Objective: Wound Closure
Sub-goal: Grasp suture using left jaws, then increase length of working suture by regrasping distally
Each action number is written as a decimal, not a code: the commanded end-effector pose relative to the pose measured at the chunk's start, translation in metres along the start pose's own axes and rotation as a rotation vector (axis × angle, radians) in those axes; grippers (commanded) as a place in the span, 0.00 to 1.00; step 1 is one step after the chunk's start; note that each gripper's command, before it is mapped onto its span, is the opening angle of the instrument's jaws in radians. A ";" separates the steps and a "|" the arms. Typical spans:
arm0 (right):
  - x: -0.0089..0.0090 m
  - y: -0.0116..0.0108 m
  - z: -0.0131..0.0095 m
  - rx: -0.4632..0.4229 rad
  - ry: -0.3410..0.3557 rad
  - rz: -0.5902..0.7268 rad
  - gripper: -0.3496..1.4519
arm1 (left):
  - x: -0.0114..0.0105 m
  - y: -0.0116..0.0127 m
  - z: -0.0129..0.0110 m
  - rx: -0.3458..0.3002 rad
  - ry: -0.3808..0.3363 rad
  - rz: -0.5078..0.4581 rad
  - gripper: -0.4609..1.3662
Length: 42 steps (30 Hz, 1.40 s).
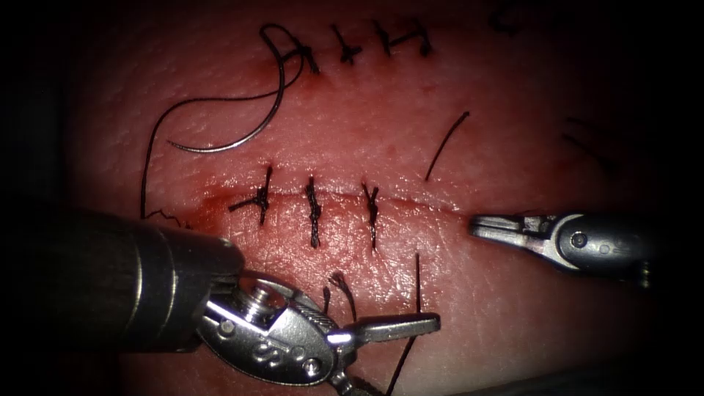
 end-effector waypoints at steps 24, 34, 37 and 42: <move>0.0011 -0.0028 0.0002 0.051 -0.043 -0.052 1.00 | -0.0032 -0.0021 -0.0002 -0.057 0.093 0.086 0.06; 0.0033 -0.0059 0.0010 0.122 0.029 -0.101 0.99 | -0.0031 -0.0039 -0.0009 -0.037 0.067 0.093 0.06; 0.0040 -0.0068 0.0015 0.143 0.050 -0.101 0.96 | -0.0034 -0.0045 -0.0010 -0.035 0.065 0.099 0.06; 0.0053 -0.0078 0.0023 0.173 0.077 -0.099 0.88 | -0.0042 -0.0050 -0.0009 -0.030 0.060 0.097 0.06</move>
